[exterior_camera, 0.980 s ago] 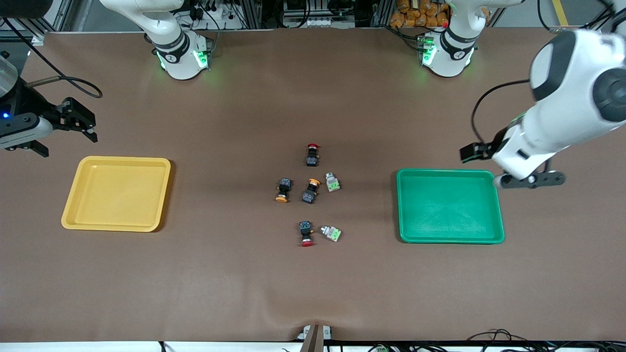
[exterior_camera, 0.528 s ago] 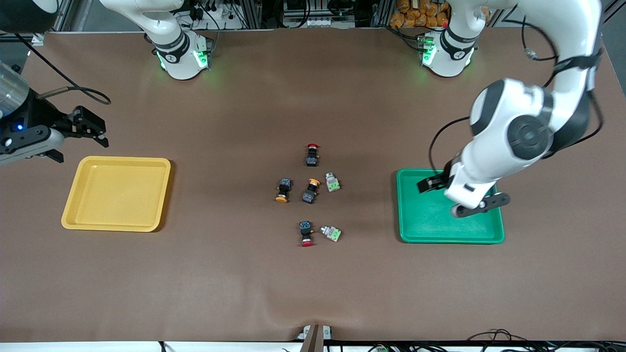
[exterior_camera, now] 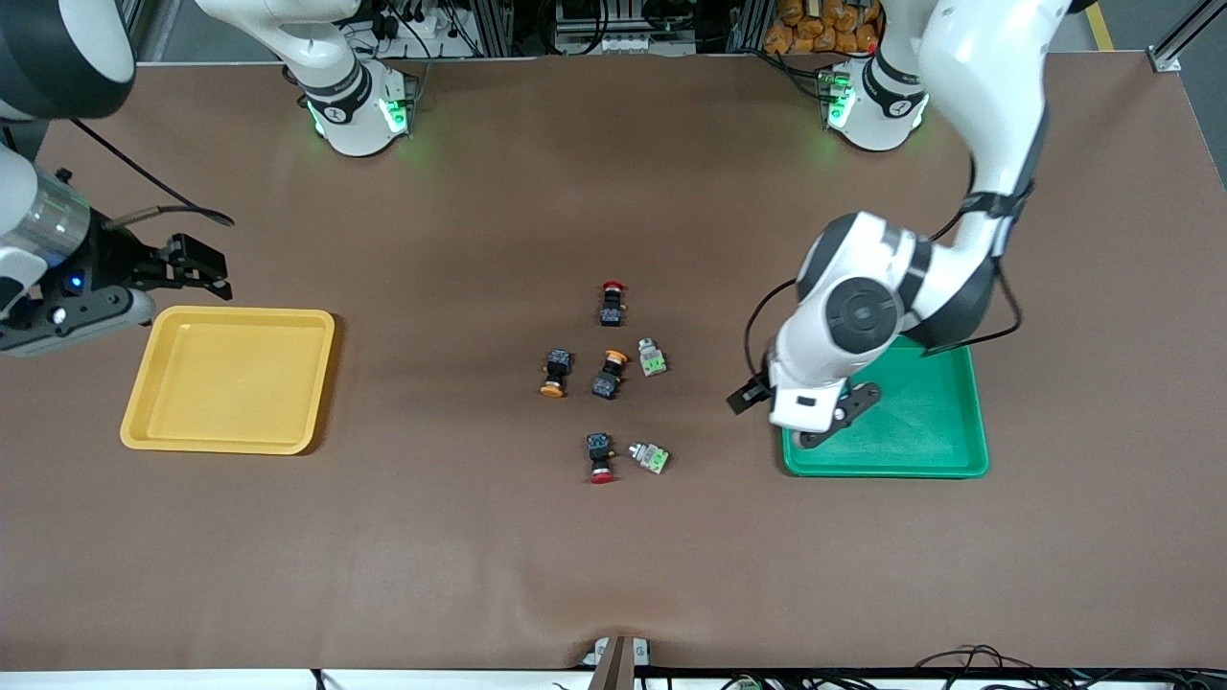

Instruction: Place green and yellow buttons in trays

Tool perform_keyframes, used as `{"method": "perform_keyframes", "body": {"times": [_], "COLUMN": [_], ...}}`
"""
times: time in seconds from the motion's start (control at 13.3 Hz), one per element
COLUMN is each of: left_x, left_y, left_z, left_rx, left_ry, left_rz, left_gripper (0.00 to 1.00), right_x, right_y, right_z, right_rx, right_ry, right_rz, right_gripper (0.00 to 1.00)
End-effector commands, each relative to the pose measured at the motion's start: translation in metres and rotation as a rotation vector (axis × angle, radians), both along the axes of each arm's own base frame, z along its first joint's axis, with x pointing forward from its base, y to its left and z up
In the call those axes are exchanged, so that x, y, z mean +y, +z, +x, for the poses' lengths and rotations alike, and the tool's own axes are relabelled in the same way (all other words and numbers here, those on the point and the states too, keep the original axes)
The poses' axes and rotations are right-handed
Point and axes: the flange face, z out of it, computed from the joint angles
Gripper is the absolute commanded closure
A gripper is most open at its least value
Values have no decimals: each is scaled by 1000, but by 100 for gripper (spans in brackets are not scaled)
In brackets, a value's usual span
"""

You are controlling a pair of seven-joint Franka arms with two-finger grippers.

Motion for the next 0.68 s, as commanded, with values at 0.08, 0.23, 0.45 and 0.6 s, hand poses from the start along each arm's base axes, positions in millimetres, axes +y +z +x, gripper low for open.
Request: {"method": "perform_keyframes", "body": {"times": [0.08,0.23,0.45,0.6], "left_x": [-25,-50,-81,-92], "left_y": [-28,-44,-64,-81], "left_z": [12,10,16,15], "left_rx": [-52,-98,-132,-150], "left_ry": [167,302,418,410], "left_rz": [-19,-63,-126,-152], "left_gripper": [0,0,0,0], "right_x": [-5,-5,-5,1], "right_y": [-45,-72,-110,-123], "right_z": [19,27,38,44], "right_rx": [70,114,168,187], "right_ry": [-37,-53,-61,-107], "right_rz": [20,20,17,6], "right_gripper": [0,0,0,0]}}
